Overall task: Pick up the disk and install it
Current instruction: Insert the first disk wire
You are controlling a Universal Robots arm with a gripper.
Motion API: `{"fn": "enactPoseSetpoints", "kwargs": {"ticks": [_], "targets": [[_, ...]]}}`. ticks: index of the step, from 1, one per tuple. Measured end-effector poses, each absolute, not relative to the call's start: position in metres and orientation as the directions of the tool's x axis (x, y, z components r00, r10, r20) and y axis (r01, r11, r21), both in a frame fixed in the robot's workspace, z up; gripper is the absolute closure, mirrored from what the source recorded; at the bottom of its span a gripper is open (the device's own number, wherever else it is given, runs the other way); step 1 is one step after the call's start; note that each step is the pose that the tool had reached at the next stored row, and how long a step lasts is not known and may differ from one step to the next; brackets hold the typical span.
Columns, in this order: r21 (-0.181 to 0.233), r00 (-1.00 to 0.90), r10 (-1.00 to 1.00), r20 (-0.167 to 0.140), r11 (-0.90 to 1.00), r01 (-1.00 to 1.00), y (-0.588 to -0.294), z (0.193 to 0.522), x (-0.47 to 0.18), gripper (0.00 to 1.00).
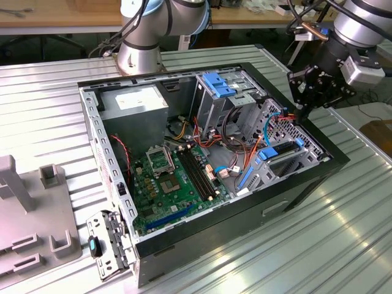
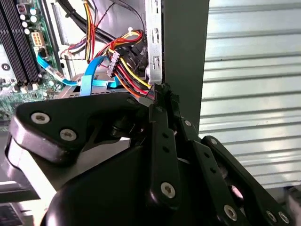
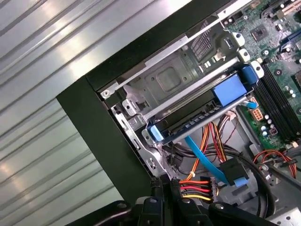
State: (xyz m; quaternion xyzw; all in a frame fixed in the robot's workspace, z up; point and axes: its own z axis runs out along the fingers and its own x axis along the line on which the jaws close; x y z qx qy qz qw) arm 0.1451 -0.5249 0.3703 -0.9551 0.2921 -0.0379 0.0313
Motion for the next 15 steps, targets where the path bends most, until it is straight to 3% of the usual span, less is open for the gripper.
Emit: {"fn": "enactPoseSetpoints", "kwargs": {"ticks": [15], "targets": [[-0.081,0.661,-0.749,0.053,-0.663,-0.744,-0.5249,0.3691,0.145,0.83]]}}
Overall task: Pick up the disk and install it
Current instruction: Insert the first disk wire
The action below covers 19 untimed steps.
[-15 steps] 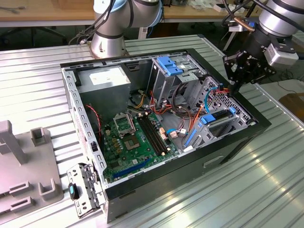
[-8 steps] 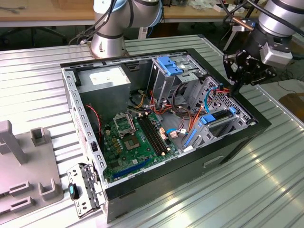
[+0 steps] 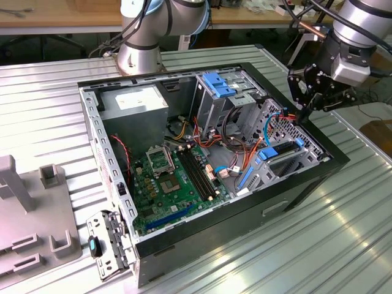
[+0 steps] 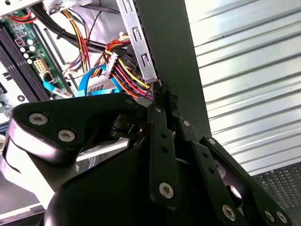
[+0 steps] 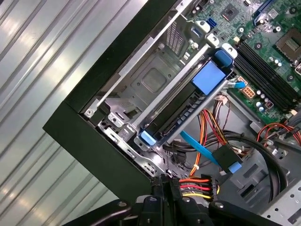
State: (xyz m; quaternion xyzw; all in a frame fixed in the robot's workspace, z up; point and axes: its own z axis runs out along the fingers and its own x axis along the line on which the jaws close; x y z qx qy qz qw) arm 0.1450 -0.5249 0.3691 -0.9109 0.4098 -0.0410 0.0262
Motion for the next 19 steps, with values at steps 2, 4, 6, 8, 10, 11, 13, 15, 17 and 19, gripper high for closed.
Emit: {"fn": "enactPoseSetpoints", "kwargs": {"ticks": [2,4,6,8,10,11,13,15,17,19], "targets": [[-0.081,0.646,-0.762,0.053,-0.648,-0.757,-0.5249,0.3691,0.145,0.83],[-0.081,0.626,-0.778,0.053,-0.628,-0.774,-0.5249,0.3691,0.145,0.83],[-0.081,0.606,-0.794,0.053,-0.608,-0.789,-0.5249,0.3691,0.145,0.83],[-0.081,0.587,-0.808,0.053,-0.589,-0.804,-0.5249,0.3691,0.145,0.83],[-0.081,0.56,-0.827,0.053,-0.562,-0.823,-0.5249,0.3691,0.145,0.83],[-0.081,0.551,-0.833,0.053,-0.554,-0.829,-0.5249,0.3691,0.145,0.83],[-0.081,0.525,-0.849,0.053,-0.528,-0.845,-0.5249,0.3691,0.145,0.83],[-0.081,0.486,-0.872,0.053,-0.489,-0.868,-0.5249,0.3691,0.145,0.83],[-0.081,0.458,-0.887,0.053,-0.461,-0.884,-0.5249,0.3691,0.145,0.83],[-0.081,0.41,-0.91,0.053,-0.414,-0.907,-0.5248,0.3691,0.1444,0.83]]}}
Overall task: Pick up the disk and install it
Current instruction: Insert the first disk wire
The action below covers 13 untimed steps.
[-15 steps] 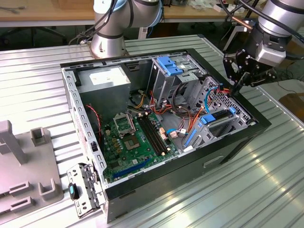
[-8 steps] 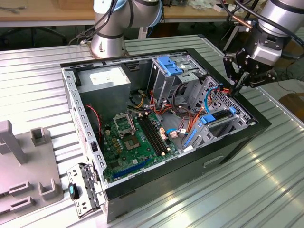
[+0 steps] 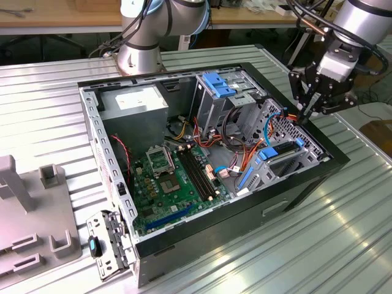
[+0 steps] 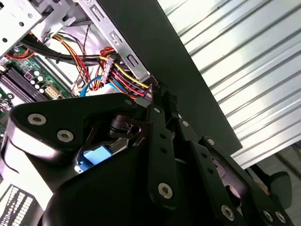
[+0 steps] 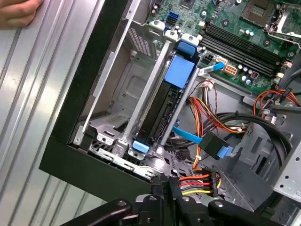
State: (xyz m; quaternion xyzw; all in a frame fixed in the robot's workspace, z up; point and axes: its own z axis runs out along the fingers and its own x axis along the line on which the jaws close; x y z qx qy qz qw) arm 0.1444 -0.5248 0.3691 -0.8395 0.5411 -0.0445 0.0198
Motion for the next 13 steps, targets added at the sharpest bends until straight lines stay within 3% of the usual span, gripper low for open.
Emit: {"fn": "enactPoseSetpoints", "kwargs": {"ticks": [13], "targets": [[-0.081,0.293,-0.955,0.053,-0.296,-0.952,-0.5248,0.3686,0.138,0.83]]}}
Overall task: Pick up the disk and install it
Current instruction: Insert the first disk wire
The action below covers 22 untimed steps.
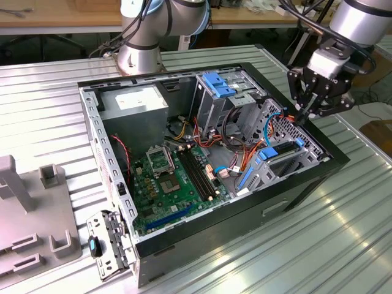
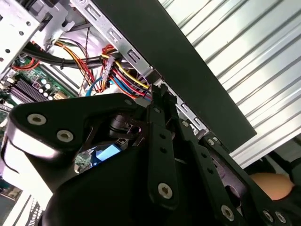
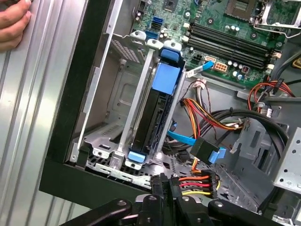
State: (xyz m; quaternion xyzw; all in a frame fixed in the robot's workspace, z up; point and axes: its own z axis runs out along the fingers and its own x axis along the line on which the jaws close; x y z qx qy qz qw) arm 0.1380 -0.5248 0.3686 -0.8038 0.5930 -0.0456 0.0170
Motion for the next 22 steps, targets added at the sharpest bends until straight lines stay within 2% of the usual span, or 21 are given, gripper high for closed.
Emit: {"fn": "enactPoseSetpoints", "kwargs": {"ticks": [15,22], "targets": [[-0.081,0.054,-0.997,0.053,-0.059,-0.995,-0.525,0.368,0.136,0.83],[-0.081,0.051,-0.997,0.052,-0.055,-0.995,-0.529,0.367,0.126,0.83]]}}
